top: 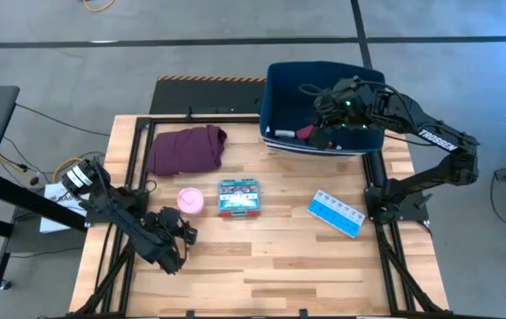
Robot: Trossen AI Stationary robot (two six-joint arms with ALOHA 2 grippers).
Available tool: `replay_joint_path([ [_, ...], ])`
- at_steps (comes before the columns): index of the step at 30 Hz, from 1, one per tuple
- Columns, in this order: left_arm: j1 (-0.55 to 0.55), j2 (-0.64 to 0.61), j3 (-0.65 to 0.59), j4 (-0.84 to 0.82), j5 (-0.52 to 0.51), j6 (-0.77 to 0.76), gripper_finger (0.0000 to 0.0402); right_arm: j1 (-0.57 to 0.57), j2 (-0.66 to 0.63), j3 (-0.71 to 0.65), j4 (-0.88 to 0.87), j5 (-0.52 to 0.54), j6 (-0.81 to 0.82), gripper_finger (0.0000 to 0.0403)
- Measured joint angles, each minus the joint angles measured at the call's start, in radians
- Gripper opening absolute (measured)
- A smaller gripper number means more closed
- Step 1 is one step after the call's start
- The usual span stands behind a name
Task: Pick & place medical supplies in basket/bin
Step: Put the pink pill dispenser into the blue bin
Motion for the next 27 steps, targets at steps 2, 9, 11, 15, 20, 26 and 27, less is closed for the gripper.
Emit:
replay_joint_path([
  [2,0.0,0.0,-0.016,0.011,-0.001,-0.006,0.0208,0.0,0.0,0.0,0.0,0.0,0.0,0.016],
  [9,0.002,0.0,-0.026,0.048,-0.036,-0.009,0.0158,0.0,0.0,0.0,0.0,0.0,0.0,0.016],
  [11,0.001,0.0,-0.027,0.057,-0.044,-0.005,0.0138,0.0,0.0,0.0,0.0,0.0,0.0,0.0159],
  [15,0.001,0.0,-0.027,0.057,-0.068,0.005,0.0093,0.0,0.0,0.0,0.0,0.0,0.0,0.0159],
  [20,0.001,0.0,-0.027,0.067,-0.097,0.033,0.0019,0.0,0.0,0.0,0.0,0.0,0.0,0.0159],
  [26,-0.002,0.0,-0.026,0.206,-0.138,0.142,0.0019,0.0,0.0,0.0,0.0,0.0,0.0,0.0159],
  [27,-0.002,0.0,-0.026,0.247,-0.153,0.17,0.0017,0.0,0.0,0.0,0.0,0.0,0.0,0.0159],
])
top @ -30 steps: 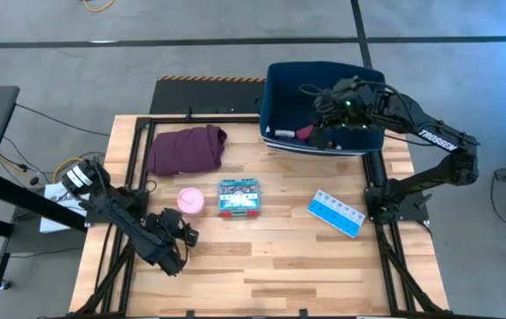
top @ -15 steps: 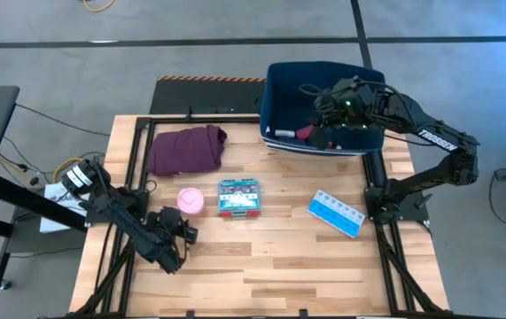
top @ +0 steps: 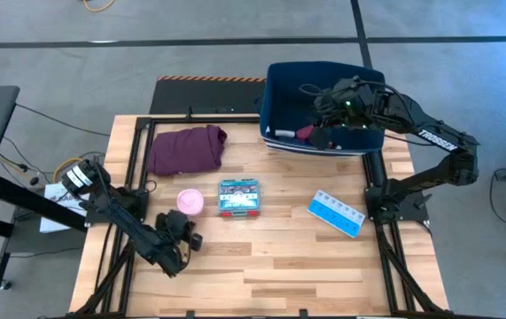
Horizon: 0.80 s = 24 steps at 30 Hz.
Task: Pick & place medical supplies in basket/bin
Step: Put the pink pill dispenser into the blue bin
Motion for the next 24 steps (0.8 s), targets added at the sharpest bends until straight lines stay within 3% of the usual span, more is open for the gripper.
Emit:
replay_joint_path([
  [11,0.024,-0.154,0.003,0.443,-0.216,0.528,0.0016,0.0,0.0,0.0,0.0,0.0,0.0,0.0159],
  [20,0.188,-0.345,0.215,0.455,-0.218,1.23,0.0016,0.0,0.0,0.0,0.0,0.0,0.012,0.0159],
  [24,0.297,-0.36,0.379,0.45,-0.144,1.537,0.0016,0.0,0.0,0.0,-0.02,0.0,0.019,0.0159],
])
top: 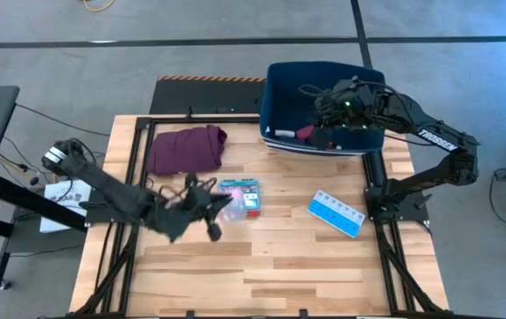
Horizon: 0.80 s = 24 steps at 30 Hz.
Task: Pick & place medical supplies in basket/bin
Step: Put the pink pill dispenser into the blue bin
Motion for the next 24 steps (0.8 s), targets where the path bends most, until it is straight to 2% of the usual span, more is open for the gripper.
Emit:
replay_joint_path([
  [4,0.129,0.022,0.161,0.019,0.125,0.194,0.0016,0.0,-0.001,0.0,-0.074,0.003,-0.033,0.0159],
  [9,0.293,0.116,0.313,0.007,0.159,0.362,0.0016,0.0,-0.017,-0.001,-0.224,-0.003,-0.044,0.0159],
  [12,0.404,0.195,0.416,0.017,0.314,0.4,0.0016,0.02,-0.035,-0.001,-0.296,-0.002,-0.022,0.0159],
  [17,0.553,0.387,0.614,0.006,0.439,0.463,0.0016,0.052,-0.065,-0.001,-0.344,-0.001,-0.023,0.0159],
  [21,0.67,0.568,0.826,0.006,0.558,0.499,0.0016,0.065,-0.1,-0.001,-0.368,0.01,0.022,0.0159],
  [24,0.745,0.703,0.985,-0.013,0.653,0.472,0.0016,0.077,-0.137,0.0,-0.439,0.03,0.078,0.0159],
])
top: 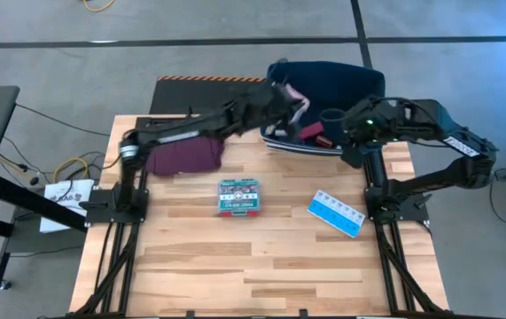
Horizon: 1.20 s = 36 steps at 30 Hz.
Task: Pick & place medical supplies in basket/bin
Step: Put the pink pill dispenser into the blue bin
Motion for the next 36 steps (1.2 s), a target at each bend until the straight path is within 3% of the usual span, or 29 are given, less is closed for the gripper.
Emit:
replay_joint_path([
  [6,0.085,0.249,0.249,-0.104,0.118,-0.054,0.0016,0.021,-0.095,0.0,-0.087,0.176,0.156,0.0159],
  [10,0.114,0.363,0.31,-0.108,0.122,-0.099,0.0016,0.021,-0.155,0.0,-0.09,0.195,0.201,0.0159],
  [16,0.13,0.374,0.288,-0.122,0.035,-0.06,0.0059,0.021,-0.209,0.0,-0.089,0.179,0.244,0.0159],
  [31,0.124,0.368,0.32,-0.151,0.085,0.02,0.0133,0.021,-0.247,0.0,-0.087,0.152,0.314,0.0159],
  [36,0.126,0.364,0.322,-0.309,0.161,0.022,0.0144,0.021,-0.228,0.0,-0.081,0.151,0.314,0.0159],
])
